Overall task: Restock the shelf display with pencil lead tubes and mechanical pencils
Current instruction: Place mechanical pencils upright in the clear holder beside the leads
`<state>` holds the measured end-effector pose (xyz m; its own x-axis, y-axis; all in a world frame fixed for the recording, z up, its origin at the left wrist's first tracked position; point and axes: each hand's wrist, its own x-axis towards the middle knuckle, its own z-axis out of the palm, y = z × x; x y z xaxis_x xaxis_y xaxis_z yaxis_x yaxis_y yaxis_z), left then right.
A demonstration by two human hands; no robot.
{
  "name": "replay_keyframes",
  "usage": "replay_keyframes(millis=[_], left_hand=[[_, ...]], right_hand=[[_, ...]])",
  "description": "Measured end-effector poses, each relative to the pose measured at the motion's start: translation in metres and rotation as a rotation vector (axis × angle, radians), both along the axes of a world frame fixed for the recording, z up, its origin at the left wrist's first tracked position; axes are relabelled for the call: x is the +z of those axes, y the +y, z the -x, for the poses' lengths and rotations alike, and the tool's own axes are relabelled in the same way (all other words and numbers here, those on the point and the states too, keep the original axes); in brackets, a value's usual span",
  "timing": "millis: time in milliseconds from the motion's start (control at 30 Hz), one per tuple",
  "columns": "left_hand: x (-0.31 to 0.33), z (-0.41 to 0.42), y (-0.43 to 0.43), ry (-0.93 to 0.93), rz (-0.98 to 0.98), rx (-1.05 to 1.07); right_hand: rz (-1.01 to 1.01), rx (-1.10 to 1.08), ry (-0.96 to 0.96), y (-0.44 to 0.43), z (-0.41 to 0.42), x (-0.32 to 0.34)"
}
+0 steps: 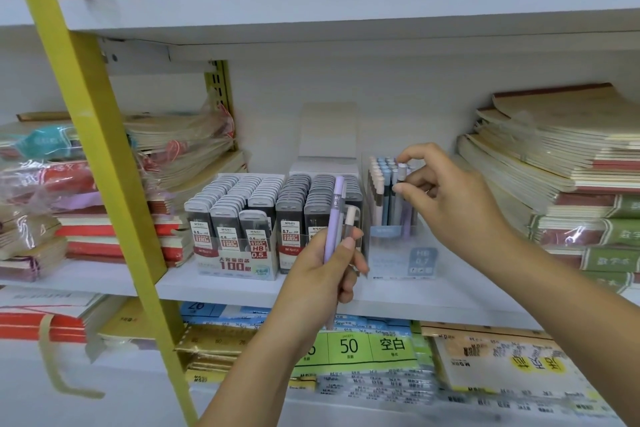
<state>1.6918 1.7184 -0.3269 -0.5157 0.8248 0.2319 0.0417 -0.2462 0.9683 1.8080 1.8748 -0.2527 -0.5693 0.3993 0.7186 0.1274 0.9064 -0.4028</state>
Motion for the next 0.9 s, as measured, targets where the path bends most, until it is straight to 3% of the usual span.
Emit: replay_keyframes(millis=[100, 200, 400, 500, 600, 667, 733, 800, 900], left_hand=[[0.0, 0.0, 0.0, 0.021, -0.004, 0.01], [0.001, 0.001, -0.001, 0.041, -0.002, 0.013], [0.001, 0.0, -0.001, -0.065, -0.039, -0.048], [0.003, -0.002, 0.0, -0.053, -0.052, -0.061], [0.004, -0.006, 0.003, -0.006, -0.051, -0.08], [0.005, -0.011, 0.005, 0.028, -0.042, -0.092], [0.005, -0.012, 0.005, 0.02, -0.043, -0.097], [0.003, -0.008, 0.003, 0.022, -0.029, -0.079], [0.003, -0.002, -0.002, 0.053, 0.005, 0.014]], right_hand=[[0.0, -0.019, 0.003, 0.001, 0.003, -0.003], [-0.144, -0.145, -0.037, 0.005, 0.007, -0.007], [-0.21, -0.317, -0.079, 0.005, 0.009, -0.011], [-0.075, -0.155, 0.054, -0.009, 0.003, -0.014], [0.311, 0.158, 0.043, -0.031, 0.005, -0.018], [0.456, 0.235, 0.02, -0.037, 0.007, -0.021], [0.564, 0.266, 0.113, -0.035, 0.003, -0.014], [0.607, 0.291, 0.289, -0.028, -0.006, 0.002], [0.412, 0.284, 0.458, -0.017, -0.02, 0.022]])
